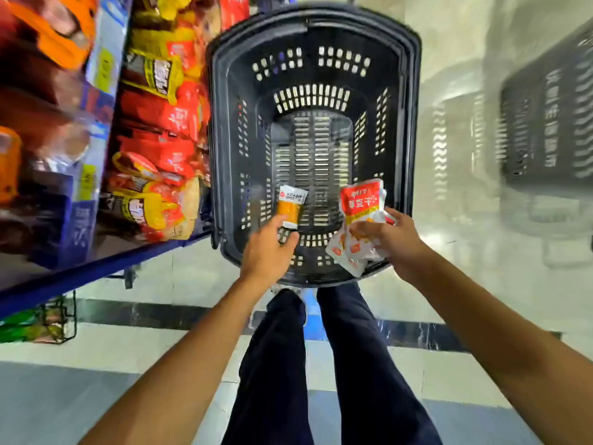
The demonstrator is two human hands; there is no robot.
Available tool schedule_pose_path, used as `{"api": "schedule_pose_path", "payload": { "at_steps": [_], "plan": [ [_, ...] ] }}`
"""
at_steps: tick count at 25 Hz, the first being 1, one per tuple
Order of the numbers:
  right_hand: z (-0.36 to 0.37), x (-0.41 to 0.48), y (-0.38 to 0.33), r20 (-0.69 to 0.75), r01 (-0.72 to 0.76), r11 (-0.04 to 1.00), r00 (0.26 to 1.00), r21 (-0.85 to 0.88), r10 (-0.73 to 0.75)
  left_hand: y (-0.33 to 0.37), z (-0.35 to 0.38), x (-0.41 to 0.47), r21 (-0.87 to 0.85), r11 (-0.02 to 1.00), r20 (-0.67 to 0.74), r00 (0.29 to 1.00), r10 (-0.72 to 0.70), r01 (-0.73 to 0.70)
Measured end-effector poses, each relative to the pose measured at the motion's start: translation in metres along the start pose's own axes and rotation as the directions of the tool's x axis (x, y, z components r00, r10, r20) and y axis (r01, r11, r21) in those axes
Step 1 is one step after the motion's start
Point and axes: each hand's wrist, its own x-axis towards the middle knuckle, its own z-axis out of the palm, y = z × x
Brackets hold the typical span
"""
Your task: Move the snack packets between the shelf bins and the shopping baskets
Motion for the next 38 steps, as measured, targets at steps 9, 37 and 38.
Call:
{"api": "schedule_pose_path", "payload": {
  "at_steps": [9,37,38],
  "plan": [
    [-0.056,-0.241,0.035,-0.093,0.168,0.965,0.984,0.2,-0.152,0.028,-0.085,-0.19,-0.01,0.973,0.059,0.971,0.232,-0.232],
    [-0.357,-0.382,0.179,-0.387,0.34,0.653,0.919,0.677,-0.078,0.234,0.148,-0.33,-0.017,0.888,0.322,0.838,0.44,-0.459],
    [-0.37,-0.374,0.163,-0.376,0.335,0.666,0.922,0.667,-0.087,0.247,0.153,-0.324,-0.029,0.897,0.305,0.851,0.427,-0.44]
  ]
}}
